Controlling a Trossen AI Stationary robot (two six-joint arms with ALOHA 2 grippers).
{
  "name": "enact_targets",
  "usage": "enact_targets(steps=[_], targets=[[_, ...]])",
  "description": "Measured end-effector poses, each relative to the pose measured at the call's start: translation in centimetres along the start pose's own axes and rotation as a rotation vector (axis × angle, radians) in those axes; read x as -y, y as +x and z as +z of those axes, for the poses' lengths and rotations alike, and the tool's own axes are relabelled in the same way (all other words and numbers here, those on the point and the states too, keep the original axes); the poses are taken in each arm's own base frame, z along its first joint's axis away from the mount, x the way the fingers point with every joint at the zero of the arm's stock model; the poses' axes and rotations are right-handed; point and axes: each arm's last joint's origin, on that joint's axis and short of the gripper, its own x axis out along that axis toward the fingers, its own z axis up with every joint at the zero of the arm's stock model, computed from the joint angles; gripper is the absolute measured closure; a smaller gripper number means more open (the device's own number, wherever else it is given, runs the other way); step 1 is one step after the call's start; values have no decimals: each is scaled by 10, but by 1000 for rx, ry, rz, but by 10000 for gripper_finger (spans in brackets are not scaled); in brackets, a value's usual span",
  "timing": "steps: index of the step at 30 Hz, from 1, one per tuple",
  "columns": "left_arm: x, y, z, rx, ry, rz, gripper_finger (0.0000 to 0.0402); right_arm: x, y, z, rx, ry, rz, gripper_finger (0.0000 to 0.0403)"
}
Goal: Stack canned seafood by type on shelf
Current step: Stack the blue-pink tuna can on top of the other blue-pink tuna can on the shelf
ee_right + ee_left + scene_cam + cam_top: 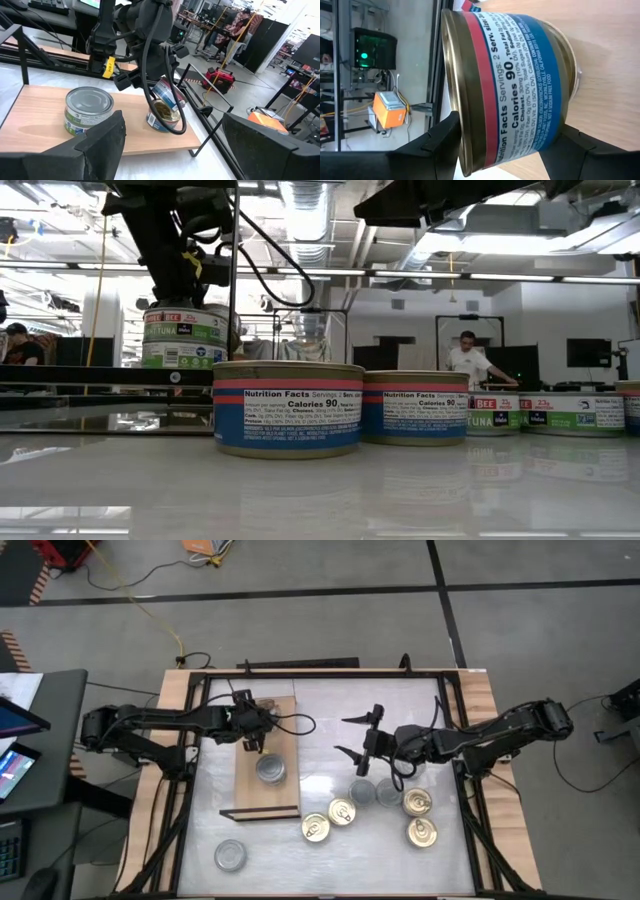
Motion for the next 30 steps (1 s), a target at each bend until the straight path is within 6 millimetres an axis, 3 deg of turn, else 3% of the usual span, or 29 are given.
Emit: enact_targets(steps=[20,30], targets=[[-1,0,0,-11,273,31,171,0,0,0,-5,-3,2,42],[-3,0,7,39,266,64,171,0,0,0,0,0,1,42]])
